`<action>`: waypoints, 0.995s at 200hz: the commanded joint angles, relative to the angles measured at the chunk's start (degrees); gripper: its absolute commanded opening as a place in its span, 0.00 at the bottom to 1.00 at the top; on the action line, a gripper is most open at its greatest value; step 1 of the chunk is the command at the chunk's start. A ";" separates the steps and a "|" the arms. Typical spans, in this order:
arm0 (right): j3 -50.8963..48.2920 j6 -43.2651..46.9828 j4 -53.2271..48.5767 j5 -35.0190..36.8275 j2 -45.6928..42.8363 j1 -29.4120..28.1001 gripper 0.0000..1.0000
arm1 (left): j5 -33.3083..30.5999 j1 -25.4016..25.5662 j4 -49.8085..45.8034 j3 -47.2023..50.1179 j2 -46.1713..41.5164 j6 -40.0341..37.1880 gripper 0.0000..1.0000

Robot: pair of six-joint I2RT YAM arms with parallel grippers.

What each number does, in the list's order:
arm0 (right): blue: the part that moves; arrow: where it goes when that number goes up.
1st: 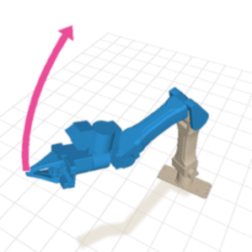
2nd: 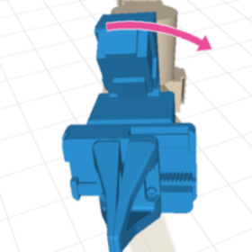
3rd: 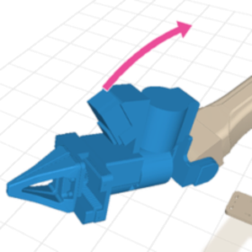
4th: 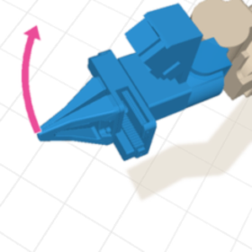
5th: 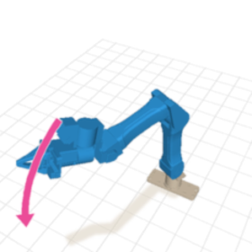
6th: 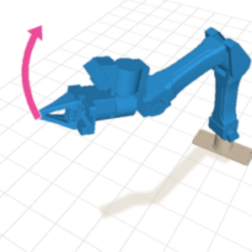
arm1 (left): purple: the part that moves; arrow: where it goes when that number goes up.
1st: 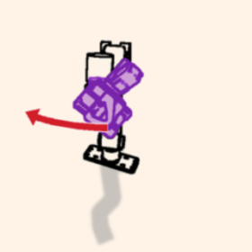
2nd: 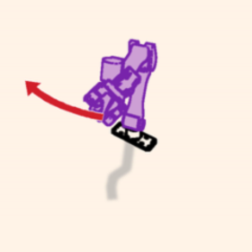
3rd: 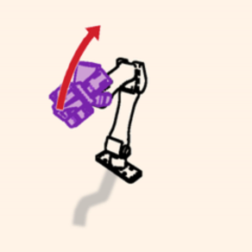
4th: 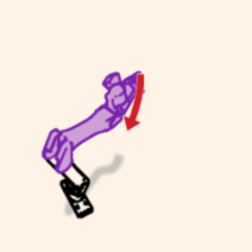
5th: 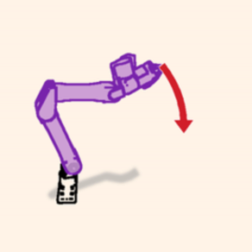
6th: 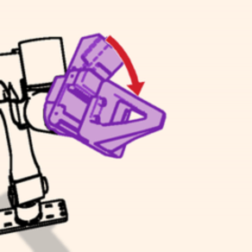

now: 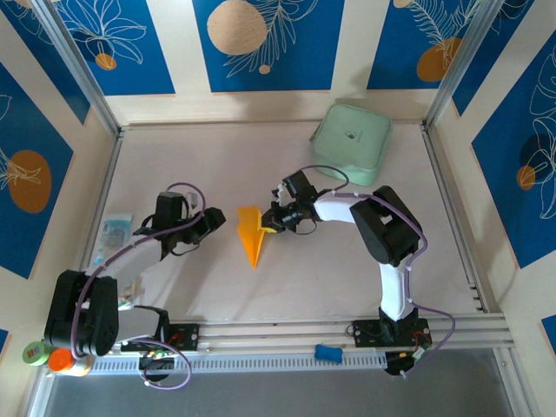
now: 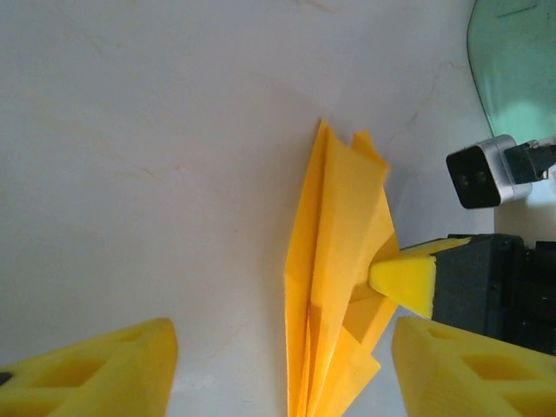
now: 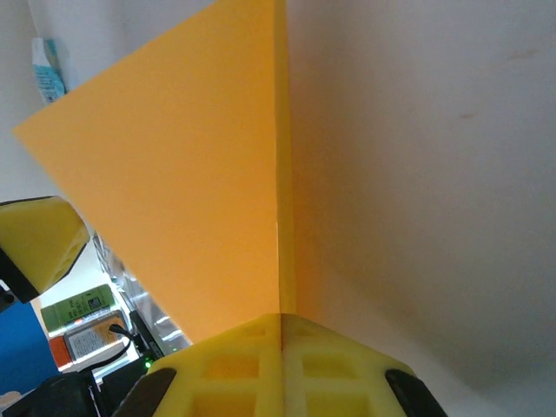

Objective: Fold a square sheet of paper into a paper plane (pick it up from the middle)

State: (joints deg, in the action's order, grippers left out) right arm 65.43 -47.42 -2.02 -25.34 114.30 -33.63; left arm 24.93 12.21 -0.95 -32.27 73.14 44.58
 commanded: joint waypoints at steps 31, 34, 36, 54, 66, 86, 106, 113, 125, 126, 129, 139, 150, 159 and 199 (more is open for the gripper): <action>-2.15 2.98 -0.82 1.08 -0.50 1.06 0.12 | 6.20 3.54 7.62 -0.04 6.97 2.90 0.54; -2.13 3.09 -0.92 1.12 -0.53 1.10 0.12 | 6.45 3.75 7.99 -0.12 7.27 3.00 0.54; -2.14 3.16 -0.95 1.09 -0.52 1.13 0.12 | 6.60 3.93 8.31 -0.10 7.49 3.12 0.54; -2.04 3.30 -1.22 0.92 -0.37 1.10 0.12 | 7.37 5.22 9.73 -0.84 8.95 3.50 0.54; -1.90 3.46 -1.27 0.89 -0.31 1.11 0.12 | 7.15 5.95 9.36 -1.55 9.87 3.16 0.54; -1.62 3.56 -1.74 1.16 -0.15 1.19 0.11 | 7.15 7.30 9.12 -2.91 11.69 2.50 0.52; -1.45 3.67 -2.10 1.43 0.00 1.19 0.11 | 6.39 8.25 8.04 -4.63 14.37 1.97 0.45; -1.44 3.78 -2.15 1.29 0.00 1.17 0.11 | 6.04 8.36 8.10 -4.97 15.12 2.00 0.41; -1.36 3.74 -2.21 1.46 0.12 1.16 0.10 | 5.87 8.45 9.24 -5.39 16.12 2.27 0.38; -1.36 3.74 -2.25 1.45 0.08 1.18 0.10 | 5.85 8.45 9.36 -5.46 16.22 2.36 0.38; -1.36 3.84 -2.28 1.38 0.13 1.24 0.10 | 5.91 8.45 9.58 -5.58 16.58 2.41 0.37; -1.30 3.82 -2.36 1.35 0.07 1.28 0.10 | 6.42 8.61 10.55 -6.16 17.47 2.54 0.36; -1.10 3.93 -2.55 1.32 0.09 1.28 0.10 | 7.65 8.80 12.18 -6.65 18.34 2.92 0.36; -1.05 3.91 -2.79 1.33 0.17 1.26 0.10 | 7.73 8.97 12.64 -7.06 18.87 3.00 0.35; -0.61 4.01 -3.23 1.44 0.39 1.28 0.09 | 7.51 9.39 12.00 -9.07 21.90 2.77 0.27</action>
State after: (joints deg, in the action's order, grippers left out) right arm 63.90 -44.66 -3.40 -23.79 114.30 -32.56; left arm 31.27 20.91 10.22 -39.31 93.41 47.68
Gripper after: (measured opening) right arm 0.096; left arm 0.295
